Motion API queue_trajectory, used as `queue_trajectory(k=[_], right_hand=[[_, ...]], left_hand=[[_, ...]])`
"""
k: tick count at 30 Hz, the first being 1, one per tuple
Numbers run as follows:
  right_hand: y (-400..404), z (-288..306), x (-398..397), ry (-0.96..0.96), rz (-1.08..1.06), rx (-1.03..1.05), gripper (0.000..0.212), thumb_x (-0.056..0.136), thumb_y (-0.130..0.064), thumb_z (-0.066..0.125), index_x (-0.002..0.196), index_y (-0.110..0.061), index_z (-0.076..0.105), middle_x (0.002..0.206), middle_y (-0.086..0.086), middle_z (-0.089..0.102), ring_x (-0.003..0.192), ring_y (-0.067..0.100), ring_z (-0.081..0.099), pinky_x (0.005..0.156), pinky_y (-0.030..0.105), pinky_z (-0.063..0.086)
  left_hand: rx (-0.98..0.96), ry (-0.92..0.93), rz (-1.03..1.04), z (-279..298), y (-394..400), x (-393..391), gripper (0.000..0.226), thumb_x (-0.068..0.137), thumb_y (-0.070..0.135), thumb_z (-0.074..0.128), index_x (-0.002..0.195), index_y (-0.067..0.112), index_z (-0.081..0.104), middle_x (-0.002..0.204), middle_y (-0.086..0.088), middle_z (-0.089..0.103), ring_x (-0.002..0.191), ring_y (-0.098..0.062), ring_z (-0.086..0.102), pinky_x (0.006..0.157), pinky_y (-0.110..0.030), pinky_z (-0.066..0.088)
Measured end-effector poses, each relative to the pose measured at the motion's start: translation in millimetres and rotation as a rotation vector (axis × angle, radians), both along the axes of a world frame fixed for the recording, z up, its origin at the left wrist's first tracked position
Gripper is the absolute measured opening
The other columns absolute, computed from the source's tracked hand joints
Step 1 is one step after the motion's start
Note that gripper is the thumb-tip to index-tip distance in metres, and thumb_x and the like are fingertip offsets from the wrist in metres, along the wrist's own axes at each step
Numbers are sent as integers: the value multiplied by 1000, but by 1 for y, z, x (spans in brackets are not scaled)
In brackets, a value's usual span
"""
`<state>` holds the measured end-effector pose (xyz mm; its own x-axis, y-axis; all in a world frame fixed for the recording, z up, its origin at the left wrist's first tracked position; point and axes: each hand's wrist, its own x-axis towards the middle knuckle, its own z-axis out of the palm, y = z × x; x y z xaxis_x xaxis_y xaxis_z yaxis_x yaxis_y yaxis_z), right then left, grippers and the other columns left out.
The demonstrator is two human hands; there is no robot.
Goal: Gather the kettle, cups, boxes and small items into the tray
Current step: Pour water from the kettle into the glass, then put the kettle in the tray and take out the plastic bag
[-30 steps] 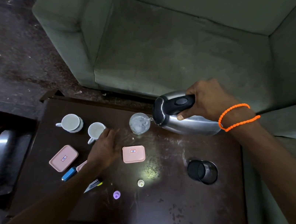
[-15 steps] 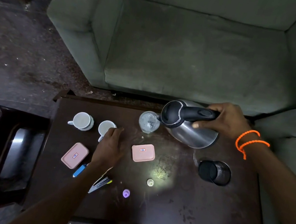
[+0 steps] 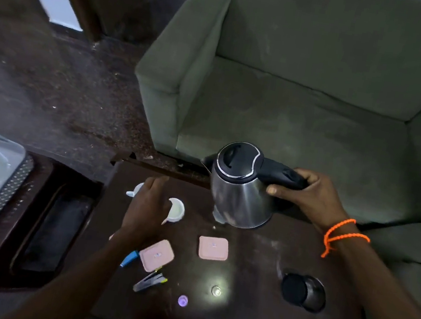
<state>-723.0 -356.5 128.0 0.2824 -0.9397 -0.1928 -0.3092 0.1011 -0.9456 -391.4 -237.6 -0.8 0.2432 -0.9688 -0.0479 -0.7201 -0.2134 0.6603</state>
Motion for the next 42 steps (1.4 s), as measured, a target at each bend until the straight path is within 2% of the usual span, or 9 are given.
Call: queue_trajectory(k=[4, 7, 12, 17, 21, 24, 31, 37, 42], right_hand=[[-1, 0, 75, -165, 22, 59, 41, 50, -33, 94, 87, -20, 81, 84, 2, 78, 79, 17, 67, 75, 38, 60], [1, -4, 142, -277, 35, 96, 43, 51, -27, 94, 91, -17, 81, 88, 9, 78, 85, 24, 67, 83, 50, 58], [9, -20, 265, -391, 116, 169, 53, 54, -26, 95, 101, -8, 79, 99, 23, 75, 89, 28, 66, 83, 56, 58], [30, -34, 391, -437, 231, 239, 73, 46, -42, 101, 100, -1, 77, 94, 19, 70, 87, 27, 61, 84, 68, 54], [52, -40, 484, -427, 285, 241, 64, 43, -49, 100, 91, -12, 81, 82, 6, 72, 73, 16, 63, 67, 47, 61], [66, -45, 543, -443, 324, 230, 52, 46, -44, 100, 86, -15, 82, 79, -4, 75, 68, 7, 65, 57, 24, 55], [88, -86, 644, -358, 426, 179, 23, 64, -20, 96, 78, -15, 78, 75, 2, 62, 69, 14, 56, 63, 35, 53], [96, -130, 675, -302, 413, 141, 24, 64, -18, 96, 71, -15, 73, 71, 0, 55, 68, 13, 49, 62, 34, 47], [93, -140, 672, -268, 445, 90, 42, 64, -20, 96, 83, 6, 70, 77, 3, 55, 74, 14, 50, 66, 38, 49]], left_hand=[[-13, -74, 104, 20, 7, 62, 56, 82, 13, 73, 135, 8, 56, 130, -14, 57, 114, -34, 60, 92, -40, 50], [0, -115, 202, 32, 24, 116, 44, 86, 27, 67, 128, 15, 58, 124, -10, 58, 107, -31, 60, 87, -40, 51], [-22, -104, 455, 50, 60, 205, 27, 83, 15, 65, 110, 19, 60, 109, -5, 58, 98, -28, 60, 82, -36, 49], [2, -90, 641, 52, 108, 287, 48, 90, 17, 67, 137, 13, 57, 133, -10, 57, 109, -29, 64, 95, -43, 54], [20, -80, 796, 40, 141, 340, 49, 87, 14, 68, 134, 14, 59, 132, -9, 58, 88, -21, 61, 89, -38, 53], [68, -20, 897, 24, 160, 374, 45, 86, 16, 71, 130, 12, 63, 128, -11, 59, 102, -27, 65, 92, -38, 50], [305, 53, 950, -41, 188, 412, 40, 89, 32, 68, 121, 8, 70, 118, -13, 70, 114, -28, 61, 93, -34, 46], [390, 110, 984, -71, 176, 413, 47, 88, 52, 66, 99, 7, 59, 98, -11, 65, 92, -30, 62, 71, -36, 43], [480, 91, 1005, -77, 163, 417, 48, 85, 55, 67, 94, 12, 50, 93, -8, 54, 83, -28, 51, 69, -35, 39]])
